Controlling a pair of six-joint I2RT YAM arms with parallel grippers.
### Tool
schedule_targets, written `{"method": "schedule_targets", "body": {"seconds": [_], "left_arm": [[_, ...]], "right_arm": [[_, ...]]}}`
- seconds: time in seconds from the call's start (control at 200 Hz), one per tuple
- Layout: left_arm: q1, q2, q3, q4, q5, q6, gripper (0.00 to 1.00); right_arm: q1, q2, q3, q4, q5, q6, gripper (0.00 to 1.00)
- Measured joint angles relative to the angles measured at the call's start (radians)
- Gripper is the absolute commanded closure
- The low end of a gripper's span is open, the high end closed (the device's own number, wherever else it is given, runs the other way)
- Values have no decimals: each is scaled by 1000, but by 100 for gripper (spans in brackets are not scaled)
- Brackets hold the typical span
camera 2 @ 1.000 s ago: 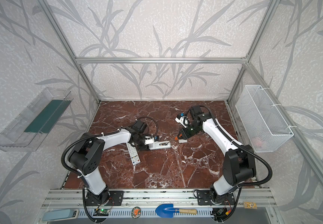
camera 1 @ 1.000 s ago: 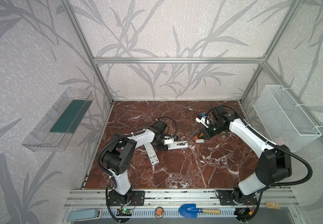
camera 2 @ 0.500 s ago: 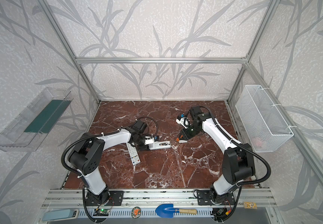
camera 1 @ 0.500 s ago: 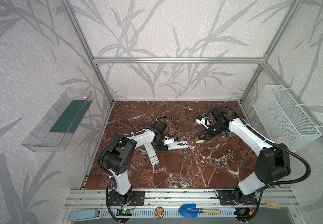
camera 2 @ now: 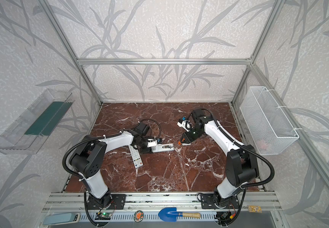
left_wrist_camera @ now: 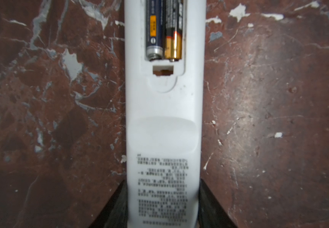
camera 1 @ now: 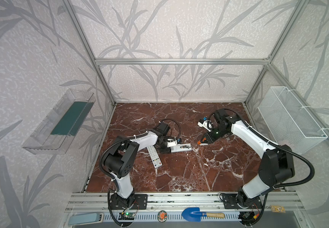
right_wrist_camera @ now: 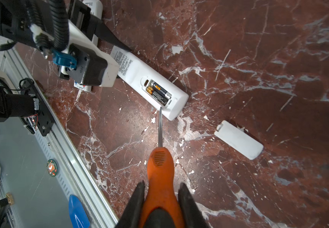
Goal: Unload the batteries from the remote control
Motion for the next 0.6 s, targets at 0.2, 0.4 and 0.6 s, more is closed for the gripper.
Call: {"method": "schedule_targets", "body": {"seconds": [0.2,0.4,0.6], "left_arm": [[0,0,0,0,0,0,100],[-1,0,0,0,0,0,100],[-1,0,0,0,0,0,100]], "right_arm": [[34,5,-7,0,23,-30,100],[34,4,-7,2,34,-37,100],[34,0,0,8,24,-25,100]]}}
